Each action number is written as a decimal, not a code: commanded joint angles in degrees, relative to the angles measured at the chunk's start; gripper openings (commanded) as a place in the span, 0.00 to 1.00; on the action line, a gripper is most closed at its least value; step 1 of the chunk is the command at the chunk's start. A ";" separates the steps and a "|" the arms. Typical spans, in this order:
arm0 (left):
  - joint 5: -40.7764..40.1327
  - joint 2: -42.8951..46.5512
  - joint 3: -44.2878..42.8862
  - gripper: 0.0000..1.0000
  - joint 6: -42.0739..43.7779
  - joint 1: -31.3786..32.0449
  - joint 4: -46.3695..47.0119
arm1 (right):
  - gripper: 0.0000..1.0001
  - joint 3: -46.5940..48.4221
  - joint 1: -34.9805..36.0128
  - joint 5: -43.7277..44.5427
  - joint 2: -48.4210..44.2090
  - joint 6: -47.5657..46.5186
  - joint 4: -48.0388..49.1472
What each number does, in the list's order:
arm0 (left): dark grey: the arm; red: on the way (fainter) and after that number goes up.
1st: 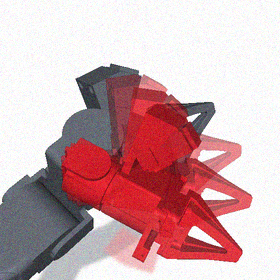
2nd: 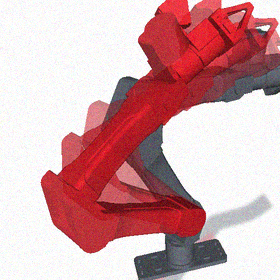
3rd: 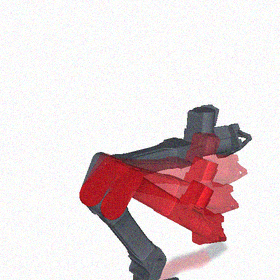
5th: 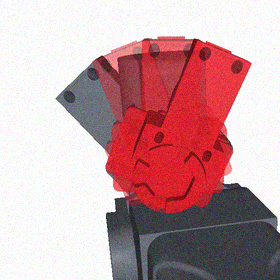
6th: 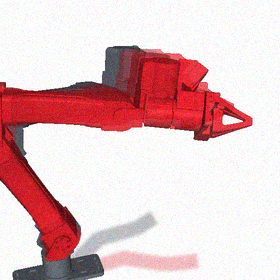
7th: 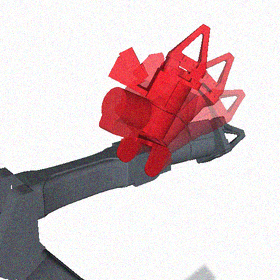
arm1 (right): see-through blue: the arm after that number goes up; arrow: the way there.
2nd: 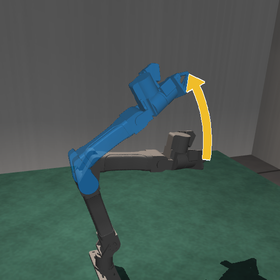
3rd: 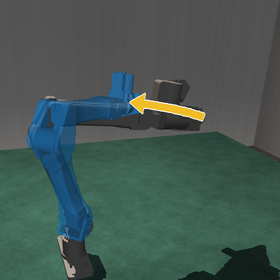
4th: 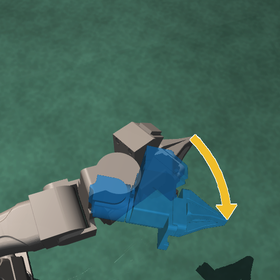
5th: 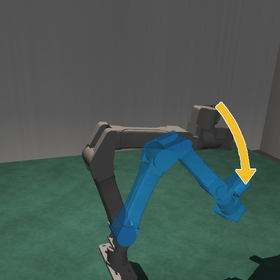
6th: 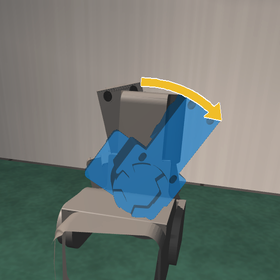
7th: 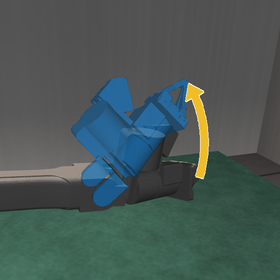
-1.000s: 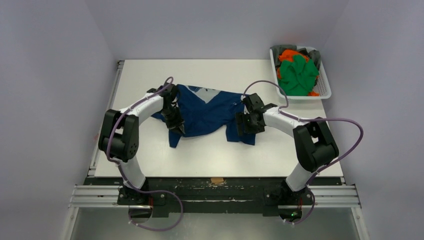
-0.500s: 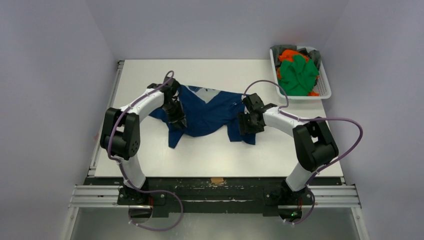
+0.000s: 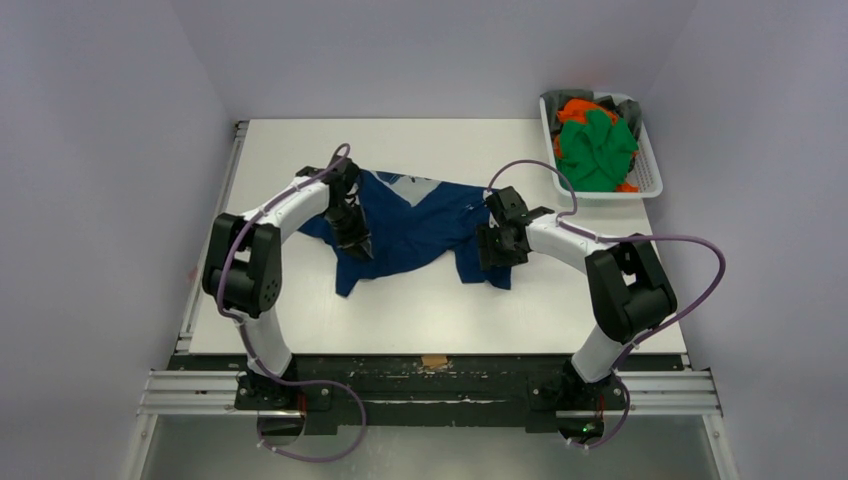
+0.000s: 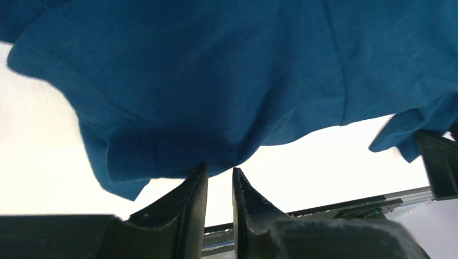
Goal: Fold and stack the t-shirts
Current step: Flatten out the tshirt
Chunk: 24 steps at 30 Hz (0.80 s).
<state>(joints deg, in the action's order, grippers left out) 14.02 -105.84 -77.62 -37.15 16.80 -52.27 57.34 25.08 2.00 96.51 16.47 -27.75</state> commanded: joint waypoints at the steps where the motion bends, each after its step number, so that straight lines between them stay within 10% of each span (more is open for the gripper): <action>1: -2.78 4.94 2.32 0.24 1.06 0.12 -3.88 | 0.58 -1.05 -0.04 -0.42 1.70 0.15 0.46; 9: -13.39 10.59 9.27 0.31 -2.92 -1.76 -4.67 | 0.57 -0.48 -0.06 -1.51 2.79 -0.69 0.23; 24: -0.36 5.59 11.69 0.35 -4.35 -6.07 16.51 | 0.57 -0.69 -0.03 -1.47 2.89 -1.18 0.28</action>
<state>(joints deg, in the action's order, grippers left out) 9.32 -99.09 -66.06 -41.17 10.68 -41.10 57.52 25.08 1.96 96.82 15.59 -27.86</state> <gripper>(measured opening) 0.348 0.570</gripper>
